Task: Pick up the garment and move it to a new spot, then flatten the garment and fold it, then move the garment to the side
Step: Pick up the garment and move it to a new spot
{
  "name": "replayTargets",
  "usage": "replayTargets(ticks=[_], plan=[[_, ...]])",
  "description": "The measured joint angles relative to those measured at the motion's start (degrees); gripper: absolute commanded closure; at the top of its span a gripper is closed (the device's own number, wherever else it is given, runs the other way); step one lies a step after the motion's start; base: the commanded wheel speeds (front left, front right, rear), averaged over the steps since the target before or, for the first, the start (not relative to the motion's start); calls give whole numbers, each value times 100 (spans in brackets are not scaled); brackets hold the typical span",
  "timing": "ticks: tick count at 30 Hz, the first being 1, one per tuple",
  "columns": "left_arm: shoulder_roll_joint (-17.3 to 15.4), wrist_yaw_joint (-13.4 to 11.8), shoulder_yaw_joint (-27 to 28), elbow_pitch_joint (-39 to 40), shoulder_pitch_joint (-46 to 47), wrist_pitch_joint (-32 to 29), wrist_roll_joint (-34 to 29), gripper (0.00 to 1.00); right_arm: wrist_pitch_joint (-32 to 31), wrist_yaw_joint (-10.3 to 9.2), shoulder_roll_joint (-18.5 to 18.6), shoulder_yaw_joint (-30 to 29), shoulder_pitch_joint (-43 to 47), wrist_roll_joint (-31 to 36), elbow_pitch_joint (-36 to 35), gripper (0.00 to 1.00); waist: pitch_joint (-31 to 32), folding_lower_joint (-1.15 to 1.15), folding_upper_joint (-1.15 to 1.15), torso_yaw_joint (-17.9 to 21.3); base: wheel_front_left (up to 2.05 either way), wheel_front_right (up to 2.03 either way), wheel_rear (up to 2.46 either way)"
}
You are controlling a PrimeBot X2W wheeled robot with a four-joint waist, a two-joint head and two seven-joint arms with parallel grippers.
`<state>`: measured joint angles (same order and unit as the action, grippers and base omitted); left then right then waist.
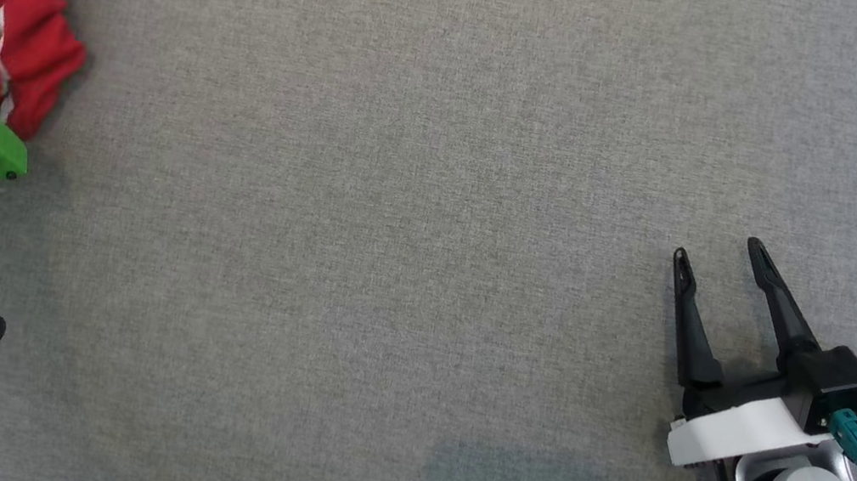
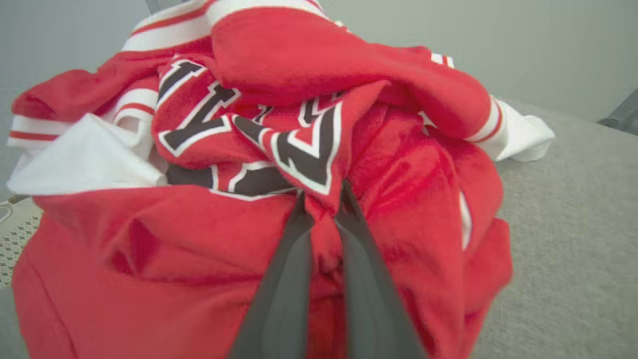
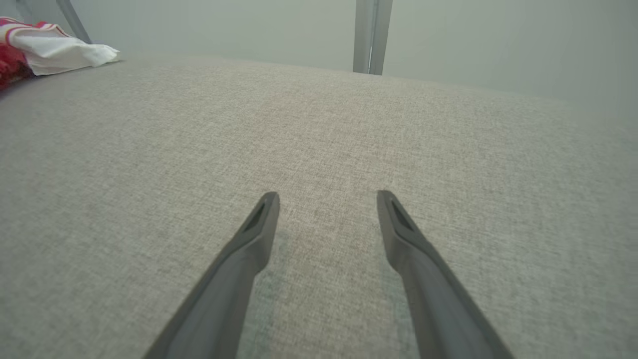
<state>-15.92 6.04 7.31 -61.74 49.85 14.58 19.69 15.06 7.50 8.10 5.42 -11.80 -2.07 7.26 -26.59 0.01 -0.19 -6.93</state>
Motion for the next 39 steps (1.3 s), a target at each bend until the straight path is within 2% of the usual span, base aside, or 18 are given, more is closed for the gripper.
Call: replayTargets(ticks=[6,13,19,25,29,33,36,39], plan=[[153,9,-172,1247,-151,40,-313,100,0,0,-207,-35,224,-57,136,0,313,0,0,-36,0,0,0],[700,101,-797,2721,-844,24,-494,100,0,0,-405,37,510,-136,270,0,851,0,0,-33,0,0,0],[1127,127,-1890,4248,-1546,-558,-318,100,-1,0,-489,-33,685,-182,314,0,1283,0,0,49,0,0,0],[1285,129,-3396,5502,-2267,-1143,169,100,-1,0,-515,-142,771,-199,319,0,1484,0,0,298,0,0,0],[1306,103,-4195,5675,-2572,-1259,309,100,0,0,-520,-181,789,-240,299,0,1508,0,0,521,0,0,0],[1311,-113,-4841,5611,-2670,-1249,613,100,0,0,-527,-203,801,-349,285,0,1485,0,0,750,0,0,0],[1324,-290,-5078,5057,-2665,-1201,588,100,0,0,-526,-257,813,-396,289,0,1440,0,1,898,0,0,0],[1318,-338,-5219,4273,-2663,-1054,670,100,0,0,-527,-292,836,-441,289,0,1389,0,0,1019,0,0,0]])
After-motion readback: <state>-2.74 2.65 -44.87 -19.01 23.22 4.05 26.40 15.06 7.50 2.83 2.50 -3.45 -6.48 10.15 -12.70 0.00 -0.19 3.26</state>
